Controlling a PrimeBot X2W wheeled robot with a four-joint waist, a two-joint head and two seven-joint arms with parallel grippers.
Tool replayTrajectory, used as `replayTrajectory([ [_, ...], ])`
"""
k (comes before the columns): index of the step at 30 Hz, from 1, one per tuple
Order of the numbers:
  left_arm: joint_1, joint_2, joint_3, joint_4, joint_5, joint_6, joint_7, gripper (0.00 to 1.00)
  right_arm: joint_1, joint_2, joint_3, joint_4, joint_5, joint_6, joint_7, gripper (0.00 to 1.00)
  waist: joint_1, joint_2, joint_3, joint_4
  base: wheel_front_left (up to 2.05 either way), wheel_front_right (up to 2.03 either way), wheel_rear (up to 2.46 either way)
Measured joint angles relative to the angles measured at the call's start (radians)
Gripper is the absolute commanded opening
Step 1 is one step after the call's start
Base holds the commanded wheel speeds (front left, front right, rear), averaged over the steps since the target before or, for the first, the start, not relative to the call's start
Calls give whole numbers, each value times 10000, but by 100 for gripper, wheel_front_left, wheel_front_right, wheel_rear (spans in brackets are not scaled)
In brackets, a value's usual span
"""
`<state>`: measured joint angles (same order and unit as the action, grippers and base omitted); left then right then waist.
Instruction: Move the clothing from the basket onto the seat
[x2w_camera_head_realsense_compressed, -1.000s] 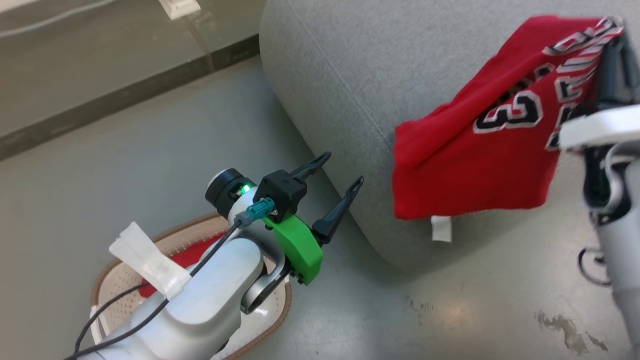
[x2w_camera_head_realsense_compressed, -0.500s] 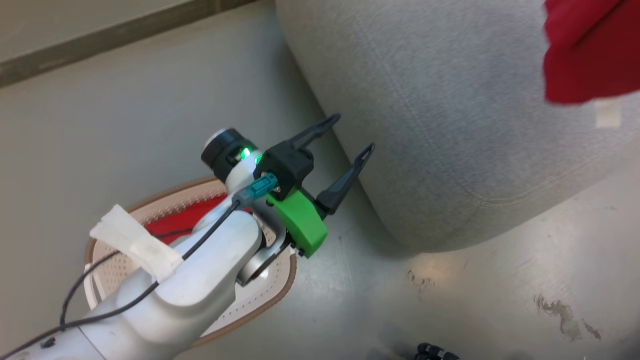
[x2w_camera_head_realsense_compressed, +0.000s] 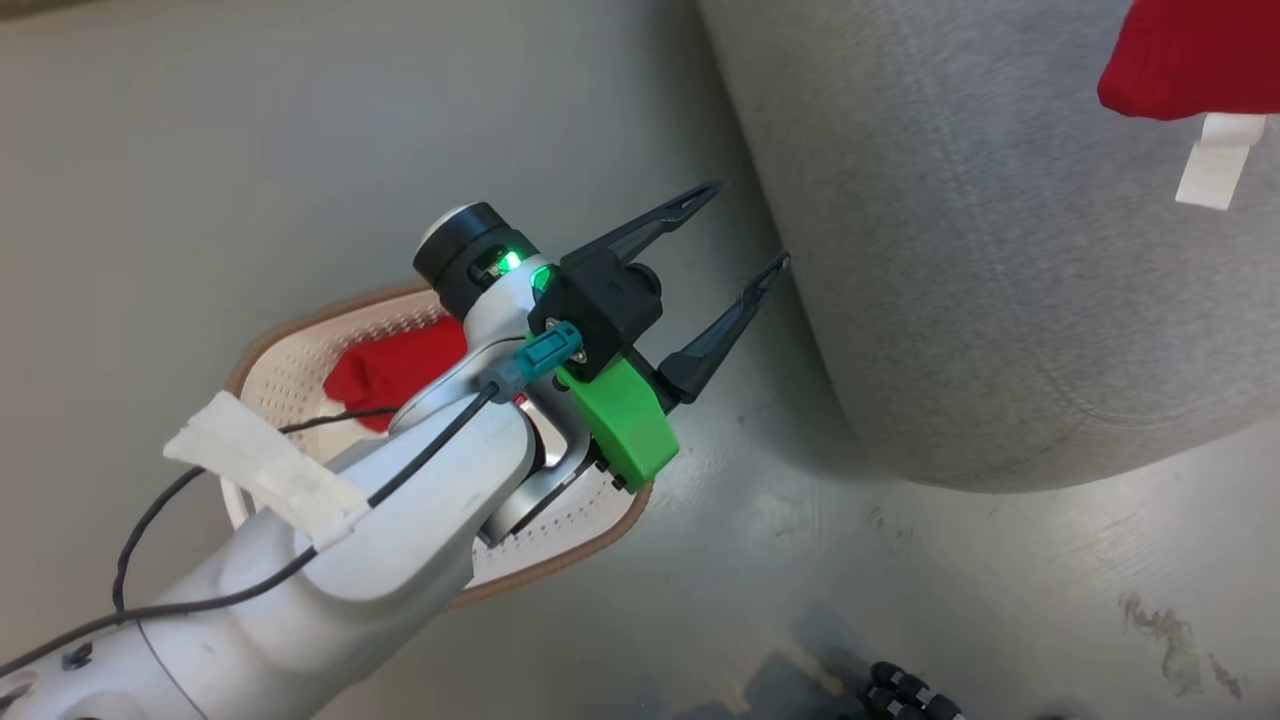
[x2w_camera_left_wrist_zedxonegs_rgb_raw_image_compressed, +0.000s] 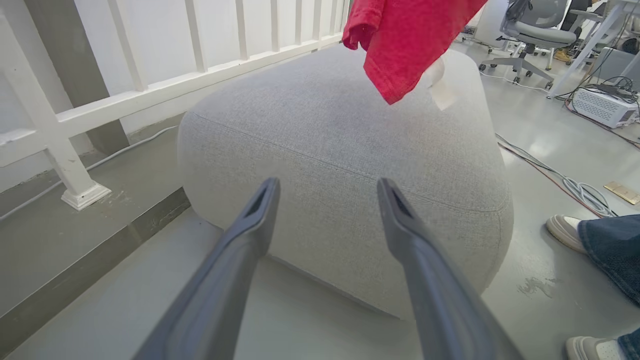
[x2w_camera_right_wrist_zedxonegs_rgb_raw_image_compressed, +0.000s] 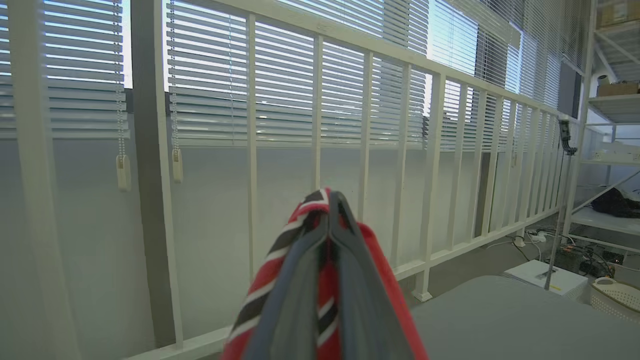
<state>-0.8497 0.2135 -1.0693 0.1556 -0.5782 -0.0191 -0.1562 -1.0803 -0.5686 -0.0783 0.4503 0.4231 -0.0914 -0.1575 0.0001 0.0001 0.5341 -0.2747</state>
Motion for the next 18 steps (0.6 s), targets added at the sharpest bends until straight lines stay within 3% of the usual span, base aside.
replayTrajectory([
  [16, -610, 815, 328, -924, 405, 456, 646, 100, 189, 1737, 773, 1670, 86, -58, -558, 0, 0, 0, 1597, 333, 0, 0, 0],
  [18, -610, 1030, 339, -978, 408, 458, 690, 100, 594, 2232, 892, 2184, 88, -54, -671, 0, 0, 0, 1784, 211, 0, 0, 0],
])
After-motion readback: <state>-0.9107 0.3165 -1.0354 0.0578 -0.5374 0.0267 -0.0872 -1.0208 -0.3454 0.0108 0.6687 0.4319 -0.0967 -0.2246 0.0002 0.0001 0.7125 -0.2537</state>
